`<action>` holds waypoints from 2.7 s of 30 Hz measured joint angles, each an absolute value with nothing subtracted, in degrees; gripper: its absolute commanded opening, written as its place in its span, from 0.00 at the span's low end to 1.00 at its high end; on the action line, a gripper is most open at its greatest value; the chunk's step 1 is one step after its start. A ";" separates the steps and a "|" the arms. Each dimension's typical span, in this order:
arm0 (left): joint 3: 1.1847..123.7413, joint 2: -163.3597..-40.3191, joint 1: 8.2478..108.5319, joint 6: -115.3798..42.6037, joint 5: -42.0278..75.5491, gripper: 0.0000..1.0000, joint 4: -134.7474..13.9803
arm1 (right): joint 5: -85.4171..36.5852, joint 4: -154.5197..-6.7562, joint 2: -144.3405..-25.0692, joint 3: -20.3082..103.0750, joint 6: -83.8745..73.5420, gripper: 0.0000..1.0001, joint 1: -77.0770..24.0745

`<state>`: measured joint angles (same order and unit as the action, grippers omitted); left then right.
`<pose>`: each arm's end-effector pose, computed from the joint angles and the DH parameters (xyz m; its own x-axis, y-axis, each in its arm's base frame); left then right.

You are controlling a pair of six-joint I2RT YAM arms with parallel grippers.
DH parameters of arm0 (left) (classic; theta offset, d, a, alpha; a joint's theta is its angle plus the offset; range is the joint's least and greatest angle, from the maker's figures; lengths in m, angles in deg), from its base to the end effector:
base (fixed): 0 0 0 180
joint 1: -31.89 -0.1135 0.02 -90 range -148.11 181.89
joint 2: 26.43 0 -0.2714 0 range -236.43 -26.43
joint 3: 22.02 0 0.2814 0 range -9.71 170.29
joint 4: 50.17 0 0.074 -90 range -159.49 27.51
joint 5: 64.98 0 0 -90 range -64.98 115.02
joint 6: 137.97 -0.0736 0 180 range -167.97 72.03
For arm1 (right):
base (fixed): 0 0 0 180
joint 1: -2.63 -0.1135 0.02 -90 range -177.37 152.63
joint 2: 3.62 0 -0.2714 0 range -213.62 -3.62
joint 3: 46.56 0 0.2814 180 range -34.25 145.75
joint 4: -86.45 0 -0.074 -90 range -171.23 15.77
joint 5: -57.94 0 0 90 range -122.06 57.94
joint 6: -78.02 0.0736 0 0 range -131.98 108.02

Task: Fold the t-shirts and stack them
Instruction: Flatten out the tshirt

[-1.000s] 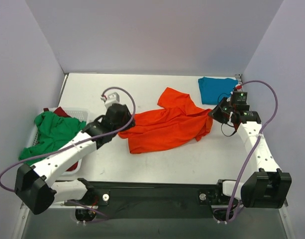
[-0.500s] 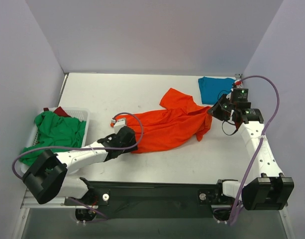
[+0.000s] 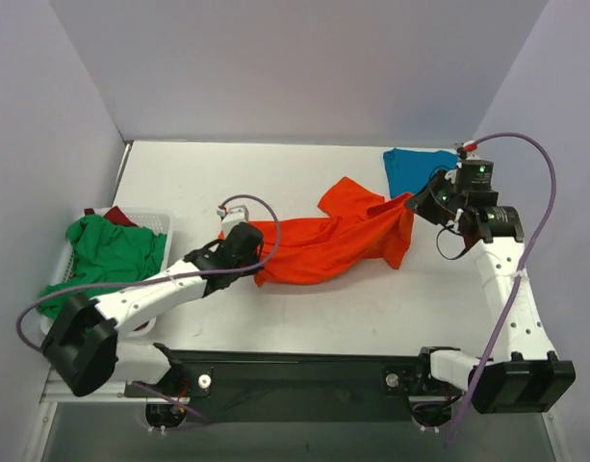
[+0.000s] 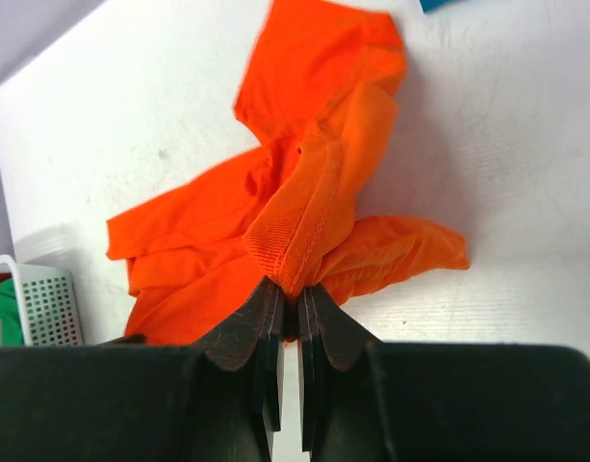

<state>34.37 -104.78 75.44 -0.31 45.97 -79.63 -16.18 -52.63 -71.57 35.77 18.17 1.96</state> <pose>0.2466 -0.1981 0.1625 -0.7378 -0.2511 -0.6266 -0.0943 0.9575 -0.2727 0.3200 0.0239 0.3702 -0.5149 0.4771 -0.7122 0.0030 0.8318 0.5551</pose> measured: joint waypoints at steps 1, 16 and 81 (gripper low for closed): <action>36.62 -102.70 75.16 -0.90 46.58 0.00 -81.89 | -16.18 -52.20 -70.93 36.69 18.19 0.00 1.98; 71.79 -85.09 63.88 -14.21 46.54 0.00 -97.38 | -16.77 -45.86 -60.73 58.19 21.17 0.00 4.84; 54.52 -122.16 49.04 -1.51 54.36 0.49 -87.57 | -19.67 -70.88 -56.73 -8.56 31.48 0.51 3.16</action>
<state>54.52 -122.16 49.04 -1.51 54.36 -87.57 -19.67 -70.88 -56.73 -8.56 31.48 3.16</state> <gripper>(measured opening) 0.487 0.520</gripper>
